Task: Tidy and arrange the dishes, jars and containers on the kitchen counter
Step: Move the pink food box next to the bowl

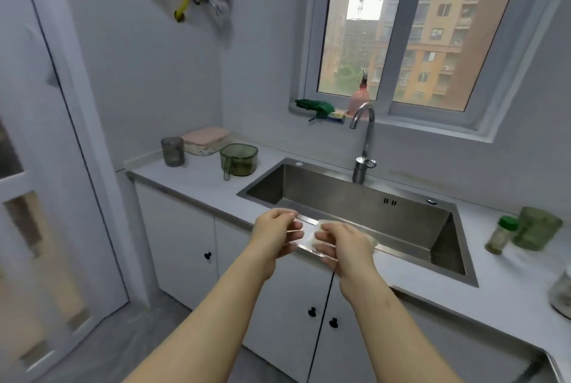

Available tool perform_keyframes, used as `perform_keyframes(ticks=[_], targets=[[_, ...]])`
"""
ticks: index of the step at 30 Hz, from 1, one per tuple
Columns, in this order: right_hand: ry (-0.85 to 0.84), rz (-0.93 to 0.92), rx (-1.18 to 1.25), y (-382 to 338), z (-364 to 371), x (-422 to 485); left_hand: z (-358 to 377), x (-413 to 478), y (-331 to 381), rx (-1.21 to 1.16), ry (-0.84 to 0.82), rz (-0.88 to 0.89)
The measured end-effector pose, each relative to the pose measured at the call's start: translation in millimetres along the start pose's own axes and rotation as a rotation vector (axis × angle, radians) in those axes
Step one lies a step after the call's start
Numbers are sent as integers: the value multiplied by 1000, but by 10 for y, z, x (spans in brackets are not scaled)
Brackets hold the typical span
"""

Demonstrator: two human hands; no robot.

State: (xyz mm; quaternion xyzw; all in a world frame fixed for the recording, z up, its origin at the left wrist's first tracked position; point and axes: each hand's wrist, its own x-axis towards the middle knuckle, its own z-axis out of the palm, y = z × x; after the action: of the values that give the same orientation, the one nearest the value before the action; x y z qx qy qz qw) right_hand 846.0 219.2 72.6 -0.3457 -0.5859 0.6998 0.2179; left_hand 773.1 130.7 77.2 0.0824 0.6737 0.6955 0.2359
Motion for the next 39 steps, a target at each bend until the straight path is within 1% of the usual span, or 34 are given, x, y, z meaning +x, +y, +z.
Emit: perform_keyframes(ticks=[2, 7, 13, 18, 21, 25, 28, 34, 39], targets=[[-56, 17, -11, -32, 68, 333, 60, 277, 36, -11, 56, 0], [-142, 58, -47, -61, 329, 765, -45, 718, 90, 7, 156, -14], [-194, 91, -86, -67, 852, 1374, -350, 1416, 195, 17, 253, -25], [-190, 99, -83, -76, 1543, 1973, -793, 2181, 338, -11, 265, -14], [-177, 128, -56, -104, 2019, 2309, -1100, 2641, 471, -24, 240, -19], [-215, 159, -12, -160, 2751, 2741, -1584, 3236, 648, 5, 235, -1], [-230, 169, -5, -162, 3222, 3038, -1937, 3690, 754, -5, 254, -25], [-255, 206, -30, -108, 3829, 3493, -2369, 4286, 769, -4, 257, -89], [-307, 223, -65, -104, 4306, 3901, -2665, 4798, 837, -2, 326, -96]])
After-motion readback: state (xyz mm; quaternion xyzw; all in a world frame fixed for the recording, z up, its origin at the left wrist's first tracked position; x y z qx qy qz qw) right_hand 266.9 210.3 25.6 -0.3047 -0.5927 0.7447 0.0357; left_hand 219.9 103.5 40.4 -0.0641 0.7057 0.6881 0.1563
